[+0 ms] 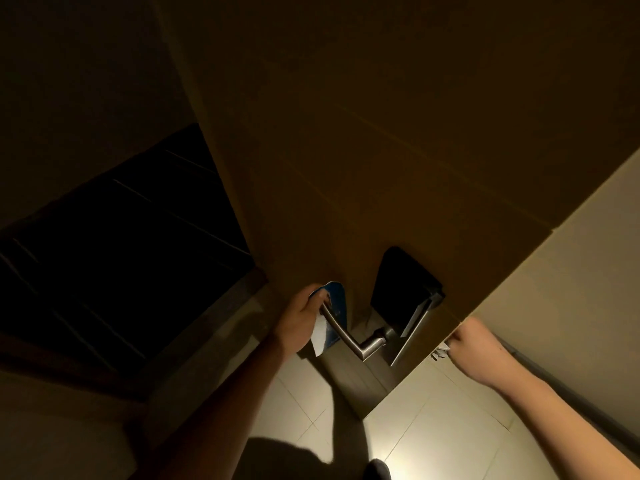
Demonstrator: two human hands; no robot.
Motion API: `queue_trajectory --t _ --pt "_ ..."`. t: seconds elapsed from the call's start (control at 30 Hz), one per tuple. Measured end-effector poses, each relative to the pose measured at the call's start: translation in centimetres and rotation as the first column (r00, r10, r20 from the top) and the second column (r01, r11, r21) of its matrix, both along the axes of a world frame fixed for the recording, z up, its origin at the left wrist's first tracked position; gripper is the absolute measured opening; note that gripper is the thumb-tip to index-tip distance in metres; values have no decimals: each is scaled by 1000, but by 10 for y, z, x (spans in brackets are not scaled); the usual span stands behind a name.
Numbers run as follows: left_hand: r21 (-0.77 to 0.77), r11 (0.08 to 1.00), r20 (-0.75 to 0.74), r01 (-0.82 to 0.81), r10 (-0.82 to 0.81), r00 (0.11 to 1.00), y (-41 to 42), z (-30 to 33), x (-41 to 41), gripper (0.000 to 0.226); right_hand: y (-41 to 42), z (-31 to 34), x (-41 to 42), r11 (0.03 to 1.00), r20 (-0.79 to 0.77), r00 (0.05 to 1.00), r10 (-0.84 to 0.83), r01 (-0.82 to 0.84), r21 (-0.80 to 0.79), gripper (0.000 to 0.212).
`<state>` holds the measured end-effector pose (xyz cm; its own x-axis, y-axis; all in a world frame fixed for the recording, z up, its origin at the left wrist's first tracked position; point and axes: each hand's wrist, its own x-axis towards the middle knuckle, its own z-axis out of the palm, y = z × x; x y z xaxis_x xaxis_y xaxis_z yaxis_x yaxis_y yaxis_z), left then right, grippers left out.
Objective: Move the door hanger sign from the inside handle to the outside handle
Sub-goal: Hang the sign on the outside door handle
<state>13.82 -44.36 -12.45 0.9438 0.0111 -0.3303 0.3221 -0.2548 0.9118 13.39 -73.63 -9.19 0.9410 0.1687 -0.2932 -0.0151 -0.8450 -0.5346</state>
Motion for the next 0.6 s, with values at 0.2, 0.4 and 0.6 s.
queue_trajectory --t 0.2,0.4,0.6 --pt "8 998 2 55 -55 998 -2 7 -20 15 5 -1 -7 1000 12 1000 -10 10 21 31" --pt "-18 999 61 31 -30 998 -11 13 -42 12 14 1 -18 997 27 1000 -1 0 73 40" --pt "45 998 102 -42 38 994 -13 11 -71 17 24 0 -28 993 94 995 -45 34 113 54"
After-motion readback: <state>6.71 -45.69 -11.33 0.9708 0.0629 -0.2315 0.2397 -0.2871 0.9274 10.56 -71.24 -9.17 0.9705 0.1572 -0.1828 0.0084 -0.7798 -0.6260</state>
